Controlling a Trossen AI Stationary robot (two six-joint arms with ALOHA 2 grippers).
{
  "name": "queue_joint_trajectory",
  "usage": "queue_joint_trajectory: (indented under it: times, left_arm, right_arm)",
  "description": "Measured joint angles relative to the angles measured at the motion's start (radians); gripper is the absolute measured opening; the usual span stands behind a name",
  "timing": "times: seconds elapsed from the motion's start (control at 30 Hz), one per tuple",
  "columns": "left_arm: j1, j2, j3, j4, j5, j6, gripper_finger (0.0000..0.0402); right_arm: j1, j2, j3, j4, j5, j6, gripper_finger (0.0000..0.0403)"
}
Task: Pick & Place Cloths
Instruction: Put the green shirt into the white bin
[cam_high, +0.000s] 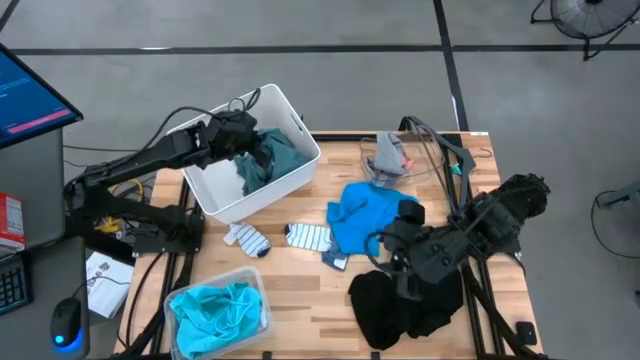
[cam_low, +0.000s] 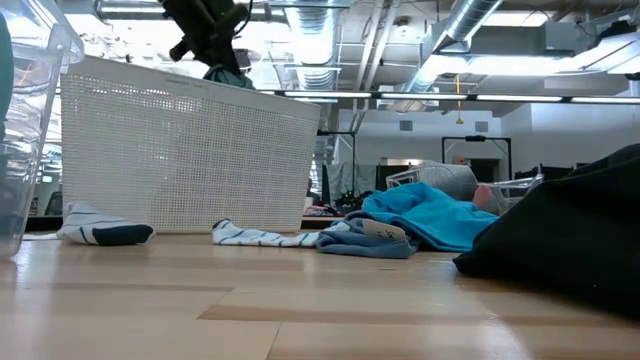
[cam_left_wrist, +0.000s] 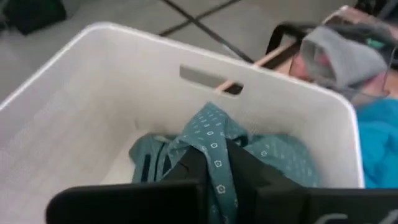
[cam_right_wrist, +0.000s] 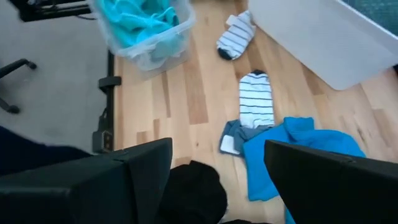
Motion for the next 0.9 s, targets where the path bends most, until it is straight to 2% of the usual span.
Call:
queue_joint_trajectory:
  times: [0.17, 0.33, 0.43, 0.53, 0.73, 0.9]
  left_arm:
    - [0.038, 0.008, 0.0, -0.077, 0.104, 0.073, 0.0057]
    - [0.032, 0.017, -0.001, -0.143, 0.11, 0.163, 0.0118]
    - [0.032, 0.017, -0.001, -0.155, 0.11, 0.158, 0.0155]
    - [0.032, 0.017, -0.001, -0.166, 0.11, 0.091, 0.0184]
    - [-0.026, 0.006, -0.001, -0.128, 0.222, 0.033, 0.0212]
    - [-0.096, -0.03, -0.001, -0.071, 0.214, 0.069, 0.022]
  right_arm:
    - [-0.051, 0.0, 0.0, 0.0, -0.07, 0.0, 0.0249]
    - [-0.083, 0.0, 0.0, 0.0, -0.148, -0.001, 0.0249]
    - [-0.093, 0.0, 0.0, -0.001, -0.162, -0.038, 0.0249]
    - [-0.098, 0.0, 0.0, -0.001, -0.165, -0.093, 0.0249]
    - [-0.107, 0.0, 0.0, -0.011, -0.269, -0.139, 0.0249]
    - [-0.11, 0.0, 0.0, -0.025, -0.317, -0.142, 0.0249]
